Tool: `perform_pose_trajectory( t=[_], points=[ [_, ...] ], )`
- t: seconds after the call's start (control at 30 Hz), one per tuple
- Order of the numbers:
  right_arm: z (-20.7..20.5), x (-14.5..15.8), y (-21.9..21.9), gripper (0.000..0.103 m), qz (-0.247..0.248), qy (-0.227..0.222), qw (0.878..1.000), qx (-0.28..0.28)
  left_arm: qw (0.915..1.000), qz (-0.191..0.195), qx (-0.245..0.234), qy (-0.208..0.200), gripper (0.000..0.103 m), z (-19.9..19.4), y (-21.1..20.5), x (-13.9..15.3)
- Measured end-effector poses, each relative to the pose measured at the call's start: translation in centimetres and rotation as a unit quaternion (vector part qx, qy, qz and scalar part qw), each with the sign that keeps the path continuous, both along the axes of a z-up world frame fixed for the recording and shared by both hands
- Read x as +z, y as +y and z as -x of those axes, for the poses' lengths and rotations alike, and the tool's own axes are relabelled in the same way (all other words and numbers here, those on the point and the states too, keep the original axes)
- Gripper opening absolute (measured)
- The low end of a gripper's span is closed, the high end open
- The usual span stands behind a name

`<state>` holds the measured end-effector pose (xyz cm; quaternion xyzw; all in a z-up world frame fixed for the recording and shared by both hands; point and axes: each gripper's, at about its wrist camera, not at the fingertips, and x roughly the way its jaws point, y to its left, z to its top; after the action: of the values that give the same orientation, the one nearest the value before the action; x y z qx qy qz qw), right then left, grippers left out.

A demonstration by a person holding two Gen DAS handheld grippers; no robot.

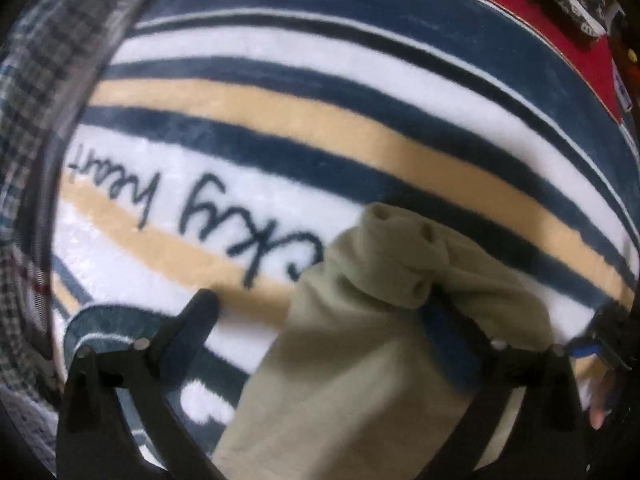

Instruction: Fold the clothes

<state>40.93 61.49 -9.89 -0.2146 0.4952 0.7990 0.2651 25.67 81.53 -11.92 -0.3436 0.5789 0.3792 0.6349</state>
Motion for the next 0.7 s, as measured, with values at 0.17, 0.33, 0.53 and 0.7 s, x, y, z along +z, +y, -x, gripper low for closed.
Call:
perform_pose_trajectory(
  t=[0.17,0.33,0.53,0.7],
  points=[
    [-0.1,-0.1,0.1,0.095,-0.002,0.008,0.999,-0.039,0.9982,-0.041,-0.036,-0.026,0.089,-0.8,-1.3,0.4],
    [0.4,-0.4,0.8,0.038,0.012,-0.033,0.997,-0.064,0.9932,-0.054,-0.066,-0.079,0.02,-1.9,-3.7,1.8],
    [1.8,2.5,-0.4,0.025,-0.049,-0.045,0.997,-0.035,0.9848,-0.07,-0.022,-0.157,0.008,-0.5,-6.0,4.0],
    [4.8,7.7,-2.7,0.024,-0.132,-0.051,0.99,0.021,0.948,-0.129,0.095,-0.275,0.007,7.0,-9.3,9.4]
  ],
)
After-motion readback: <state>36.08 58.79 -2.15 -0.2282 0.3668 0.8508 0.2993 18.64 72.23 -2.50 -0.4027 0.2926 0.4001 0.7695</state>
